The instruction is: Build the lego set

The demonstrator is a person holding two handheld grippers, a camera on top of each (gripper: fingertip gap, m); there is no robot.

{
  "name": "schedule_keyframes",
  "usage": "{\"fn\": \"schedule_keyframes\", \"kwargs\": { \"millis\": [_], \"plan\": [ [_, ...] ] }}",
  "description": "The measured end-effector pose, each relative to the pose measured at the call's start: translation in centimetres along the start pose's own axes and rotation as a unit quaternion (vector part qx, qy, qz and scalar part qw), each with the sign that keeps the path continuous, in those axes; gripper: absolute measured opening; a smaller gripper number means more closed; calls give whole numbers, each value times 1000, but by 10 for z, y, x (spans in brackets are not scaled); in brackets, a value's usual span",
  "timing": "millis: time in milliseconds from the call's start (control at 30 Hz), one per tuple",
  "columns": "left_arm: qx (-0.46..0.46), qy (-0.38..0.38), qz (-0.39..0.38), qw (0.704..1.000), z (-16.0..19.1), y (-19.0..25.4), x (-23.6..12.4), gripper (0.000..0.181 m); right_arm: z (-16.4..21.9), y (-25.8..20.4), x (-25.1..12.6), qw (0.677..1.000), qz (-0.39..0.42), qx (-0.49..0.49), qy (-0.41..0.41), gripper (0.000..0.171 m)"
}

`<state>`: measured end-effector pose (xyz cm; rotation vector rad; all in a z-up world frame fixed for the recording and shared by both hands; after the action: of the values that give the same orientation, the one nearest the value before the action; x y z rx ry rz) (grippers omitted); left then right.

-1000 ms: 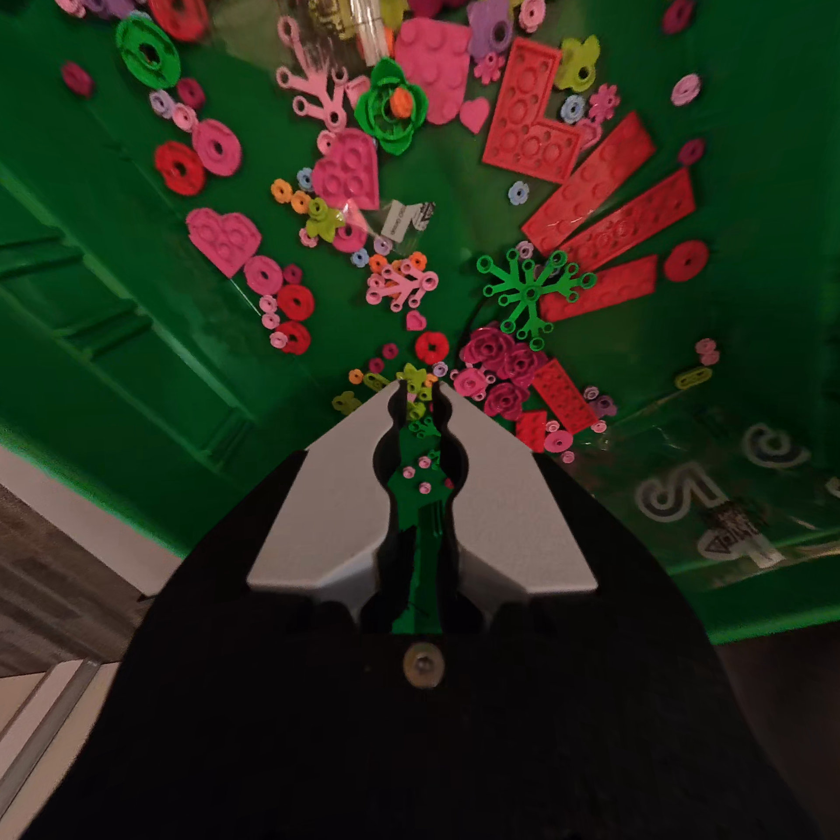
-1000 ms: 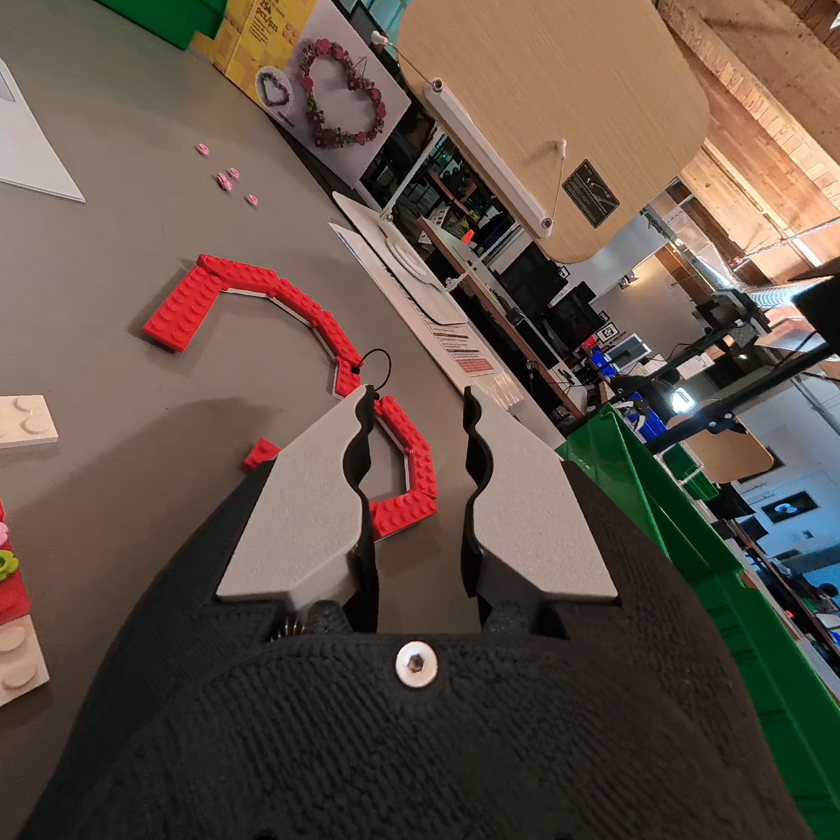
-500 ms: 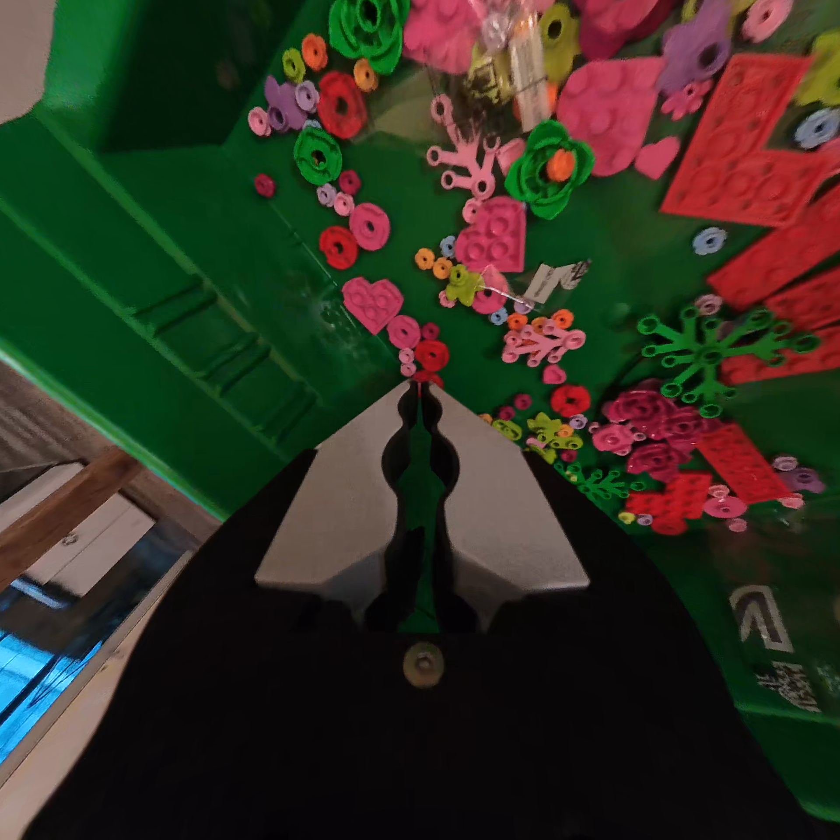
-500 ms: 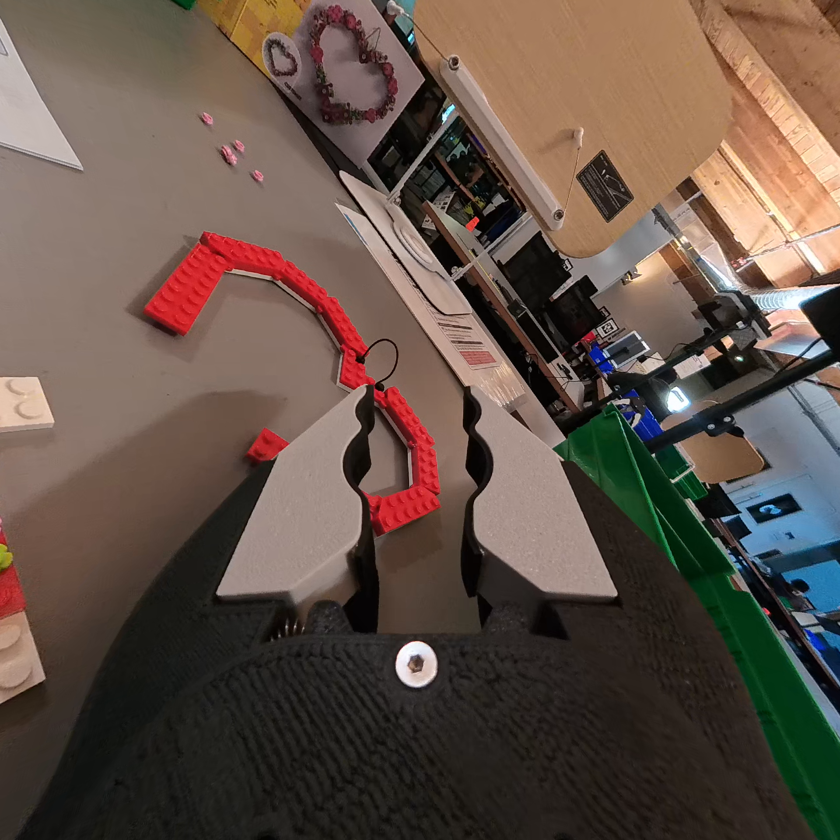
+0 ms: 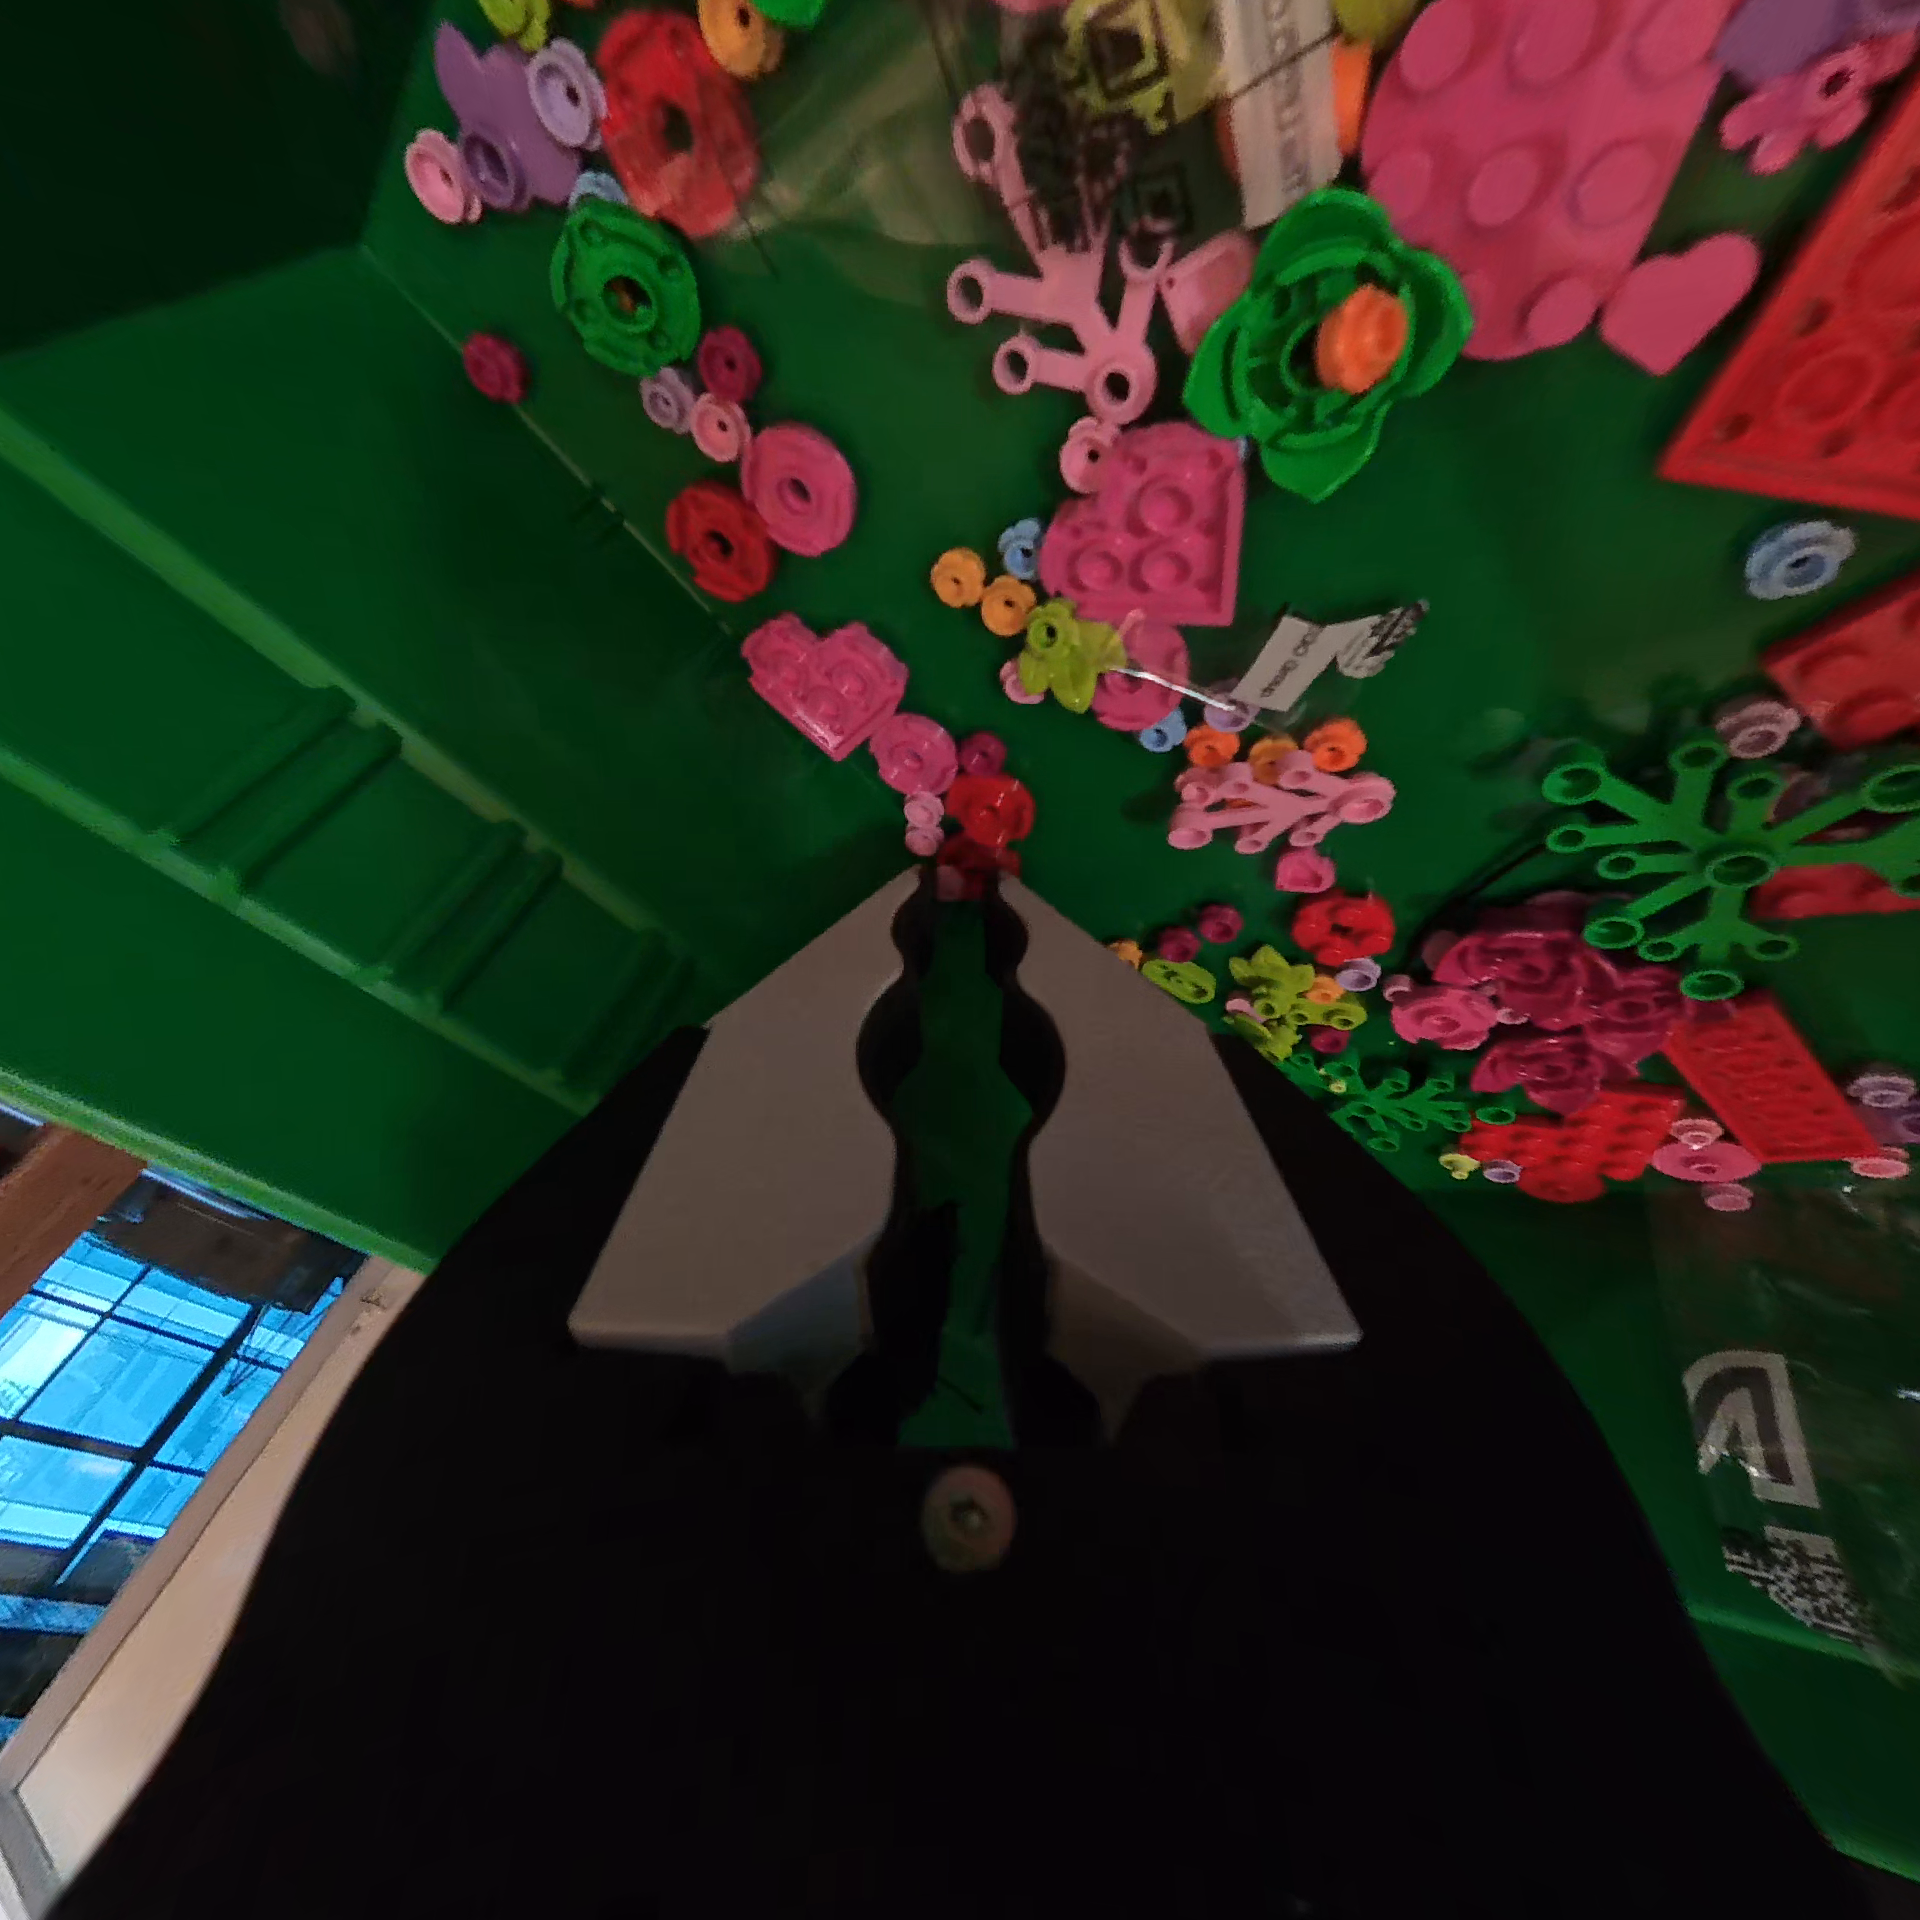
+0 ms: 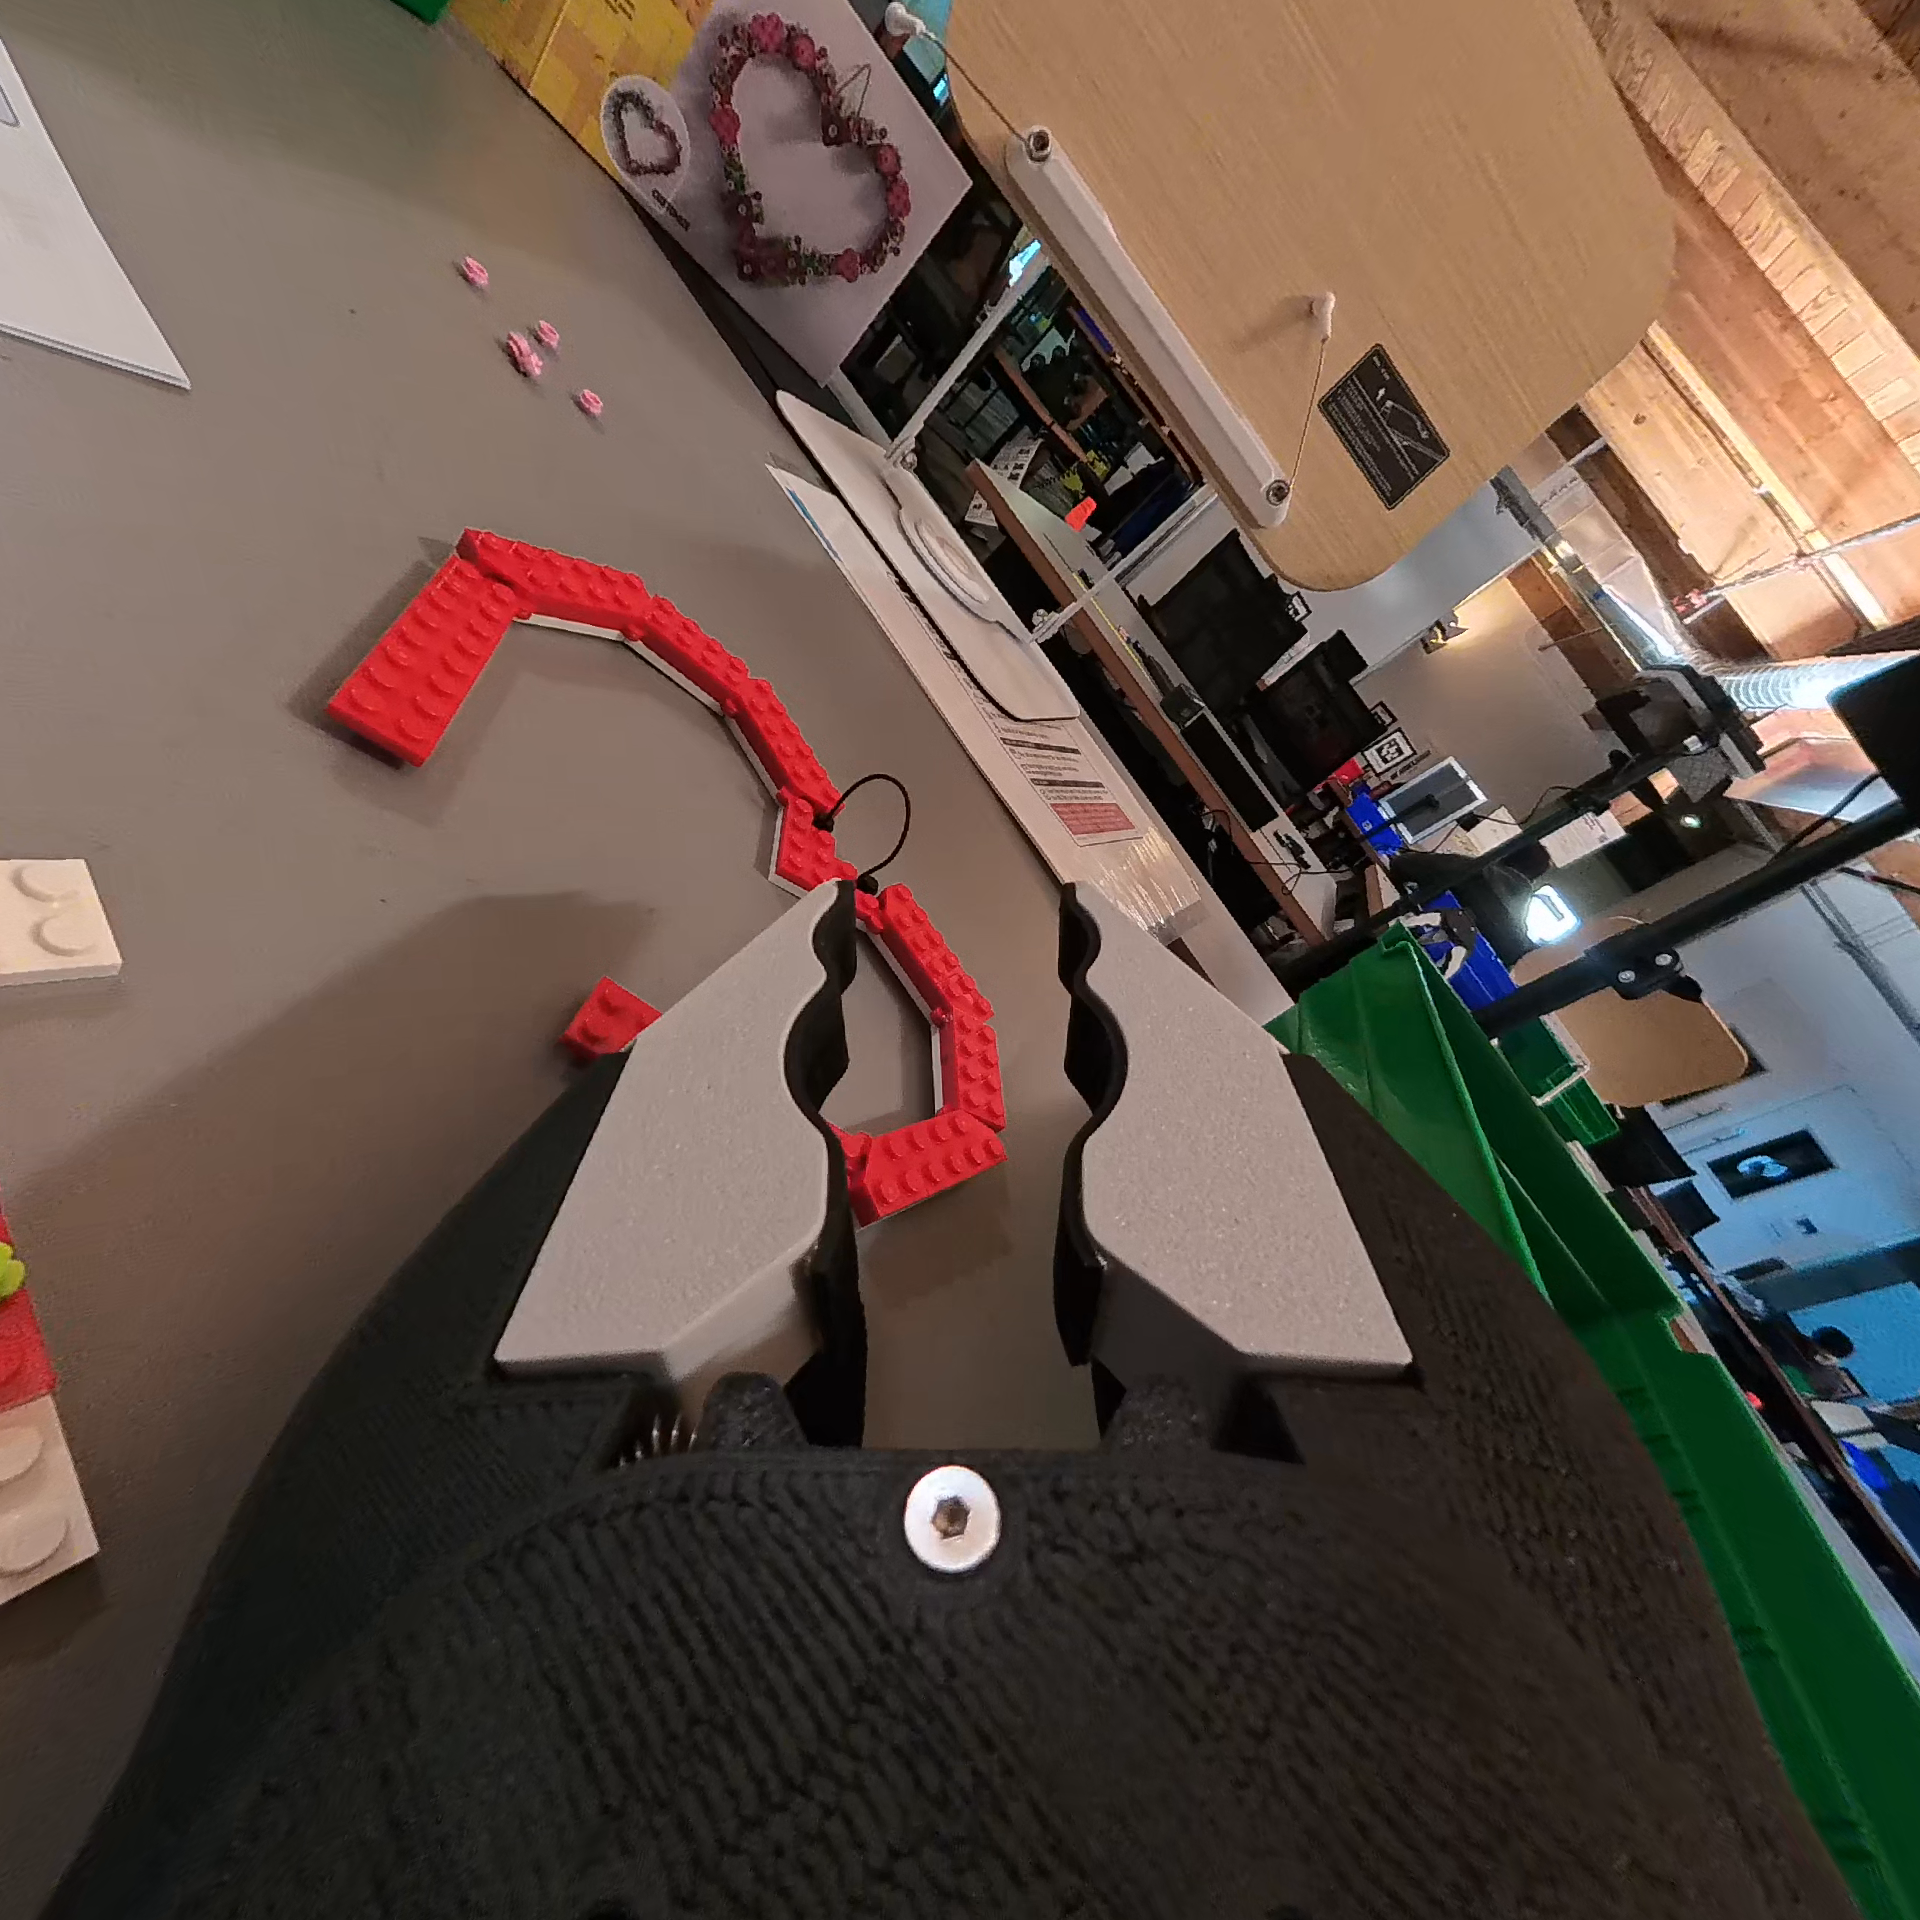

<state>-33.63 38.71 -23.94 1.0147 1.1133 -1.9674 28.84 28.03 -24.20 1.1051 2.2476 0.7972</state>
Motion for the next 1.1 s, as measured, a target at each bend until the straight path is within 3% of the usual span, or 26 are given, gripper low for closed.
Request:
{"fn": "schedule_keyframes", "kwargs": {
  "millis": [300, 433, 633, 867, 1100],
  "plan": [
    [-20, -20, 29, 999, 6, 5, -1, 2, 0, 0, 0, 1000, 0, 0, 0, 38],
    [-27, 19, 110, 993, 4, 21, -7, 0, 0, 0, 0, 1000, -2, -1, 1, 38],
    [-11, 77, 144, 986, 2, 34, -21, 0, -1, -1, 0, 1000, -3, -2, 0, 38],
    [-11, 15, 38, 999, 20, 12, -17, 0, -1, -1, 0, 1000, -3, -3, 0, 38],
    [68, -12, -14, 998, 20, 15, -5, 7, -1, -2, 1, 1000, -5, -5, -2, 38]
  ]
}}
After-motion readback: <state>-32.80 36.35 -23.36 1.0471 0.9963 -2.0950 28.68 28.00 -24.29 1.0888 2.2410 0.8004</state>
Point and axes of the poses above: each gripper's, where its closed fingertips meet, x out along the fingers, z out of its underside, y = z × x across the jaws, the point moved 8 cm from there along -x, back along the fingers, and after that the axes turned 5 degrees about -z, right-handed, at the moved point
